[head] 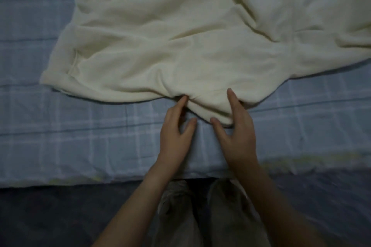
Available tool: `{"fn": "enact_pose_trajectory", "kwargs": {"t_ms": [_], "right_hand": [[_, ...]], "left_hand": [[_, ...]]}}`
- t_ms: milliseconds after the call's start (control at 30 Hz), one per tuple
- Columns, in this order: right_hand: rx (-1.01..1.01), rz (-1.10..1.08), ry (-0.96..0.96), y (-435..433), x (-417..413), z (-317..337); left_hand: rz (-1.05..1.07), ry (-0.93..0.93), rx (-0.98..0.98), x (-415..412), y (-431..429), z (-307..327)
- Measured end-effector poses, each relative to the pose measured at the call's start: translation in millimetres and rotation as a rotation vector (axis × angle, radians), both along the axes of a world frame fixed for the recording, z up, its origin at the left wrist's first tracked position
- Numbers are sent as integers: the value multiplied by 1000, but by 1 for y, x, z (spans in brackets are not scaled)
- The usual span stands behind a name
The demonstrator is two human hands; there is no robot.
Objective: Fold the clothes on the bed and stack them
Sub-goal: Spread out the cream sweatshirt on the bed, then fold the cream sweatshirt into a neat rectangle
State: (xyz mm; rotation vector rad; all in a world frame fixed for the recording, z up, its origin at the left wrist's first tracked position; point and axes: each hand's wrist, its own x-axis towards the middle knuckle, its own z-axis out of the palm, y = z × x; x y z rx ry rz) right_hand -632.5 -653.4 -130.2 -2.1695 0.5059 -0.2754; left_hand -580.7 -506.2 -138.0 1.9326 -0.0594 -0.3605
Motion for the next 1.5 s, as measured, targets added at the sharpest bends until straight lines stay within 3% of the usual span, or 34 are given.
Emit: {"fn": "enact_pose_trajectory", "kwargs": {"t_ms": [233, 367, 500, 700, 900, 1200, 1333, 1400, 1500], "right_hand": [[344, -105, -111, -8, 1, 35], [571, 47, -62, -41, -22, 86], [577, 176, 74, -79, -36, 118], [629, 6, 73, -64, -35, 91], [775, -52, 26, -48, -46, 83], [742, -15, 46, -52, -56, 82], [821, 73, 89, -66, -57, 72], [760, 41, 93, -71, -56, 63], [564, -14, 117, -71, -52, 50]], "left_hand": [[76, 74, -217, -18, -4, 16], [216, 103, -291, -36, 1, 40], [185, 250, -365, -42, -14, 60], [70, 463, -627, -58, -75, 69], [216, 423, -579, -74, -80, 71], [308, 351, -595, -97, -87, 75], [182, 196, -368, -83, -85, 75], [182, 161, -298, -74, -84, 74], [243, 224, -406, -66, -77, 75]]}}
